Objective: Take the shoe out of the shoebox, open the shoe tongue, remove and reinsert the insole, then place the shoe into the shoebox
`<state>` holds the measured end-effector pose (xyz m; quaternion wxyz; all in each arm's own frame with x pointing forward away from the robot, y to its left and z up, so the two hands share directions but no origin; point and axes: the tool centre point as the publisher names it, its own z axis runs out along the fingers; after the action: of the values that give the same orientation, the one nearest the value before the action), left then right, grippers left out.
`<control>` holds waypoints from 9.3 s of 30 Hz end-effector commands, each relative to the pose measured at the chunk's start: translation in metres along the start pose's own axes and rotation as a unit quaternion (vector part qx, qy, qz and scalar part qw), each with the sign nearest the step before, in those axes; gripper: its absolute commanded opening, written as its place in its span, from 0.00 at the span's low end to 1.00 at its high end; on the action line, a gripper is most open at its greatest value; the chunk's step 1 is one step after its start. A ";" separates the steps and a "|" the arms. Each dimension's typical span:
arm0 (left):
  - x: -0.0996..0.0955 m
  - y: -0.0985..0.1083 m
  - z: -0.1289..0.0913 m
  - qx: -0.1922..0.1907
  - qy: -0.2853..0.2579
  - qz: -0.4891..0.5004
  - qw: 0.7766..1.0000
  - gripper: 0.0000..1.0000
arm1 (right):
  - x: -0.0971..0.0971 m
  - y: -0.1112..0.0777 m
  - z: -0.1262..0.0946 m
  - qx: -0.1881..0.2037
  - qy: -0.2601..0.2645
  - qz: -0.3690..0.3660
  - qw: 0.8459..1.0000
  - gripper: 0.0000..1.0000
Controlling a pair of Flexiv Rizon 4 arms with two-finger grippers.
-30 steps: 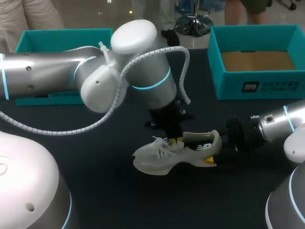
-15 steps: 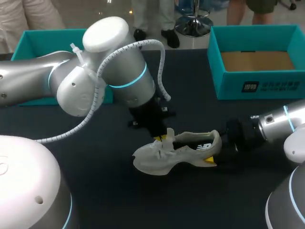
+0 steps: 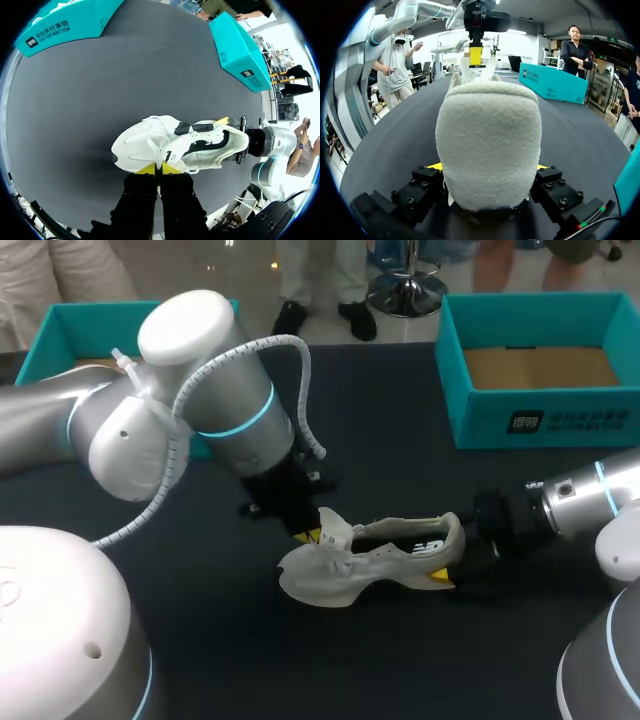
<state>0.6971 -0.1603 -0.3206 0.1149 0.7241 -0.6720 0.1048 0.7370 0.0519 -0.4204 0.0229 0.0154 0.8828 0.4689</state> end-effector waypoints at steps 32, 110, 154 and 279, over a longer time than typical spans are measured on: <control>-0.007 0.000 0.021 0.015 -0.047 -0.006 0.999 1.00 | 0.000 0.001 0.002 0.002 -0.001 0.000 1.000 0.00; 0.128 -0.019 0.008 -0.053 -0.081 0.726 0.681 0.00 | 0.000 0.001 0.002 0.002 -0.001 0.000 1.000 0.00; 0.129 -0.013 0.046 -0.073 -0.074 0.726 0.679 0.00 | 0.000 0.001 0.002 0.002 -0.001 0.000 1.000 0.00; 0.104 -0.018 0.099 -0.063 0.000 0.749 0.660 0.07 | 0.000 0.001 0.002 0.002 -0.001 0.000 1.000 0.00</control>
<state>0.7202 -0.2843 -0.3791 0.0393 -0.0310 -0.9926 0.1109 0.7376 0.0530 -0.4213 0.0228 0.0155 0.8830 0.4686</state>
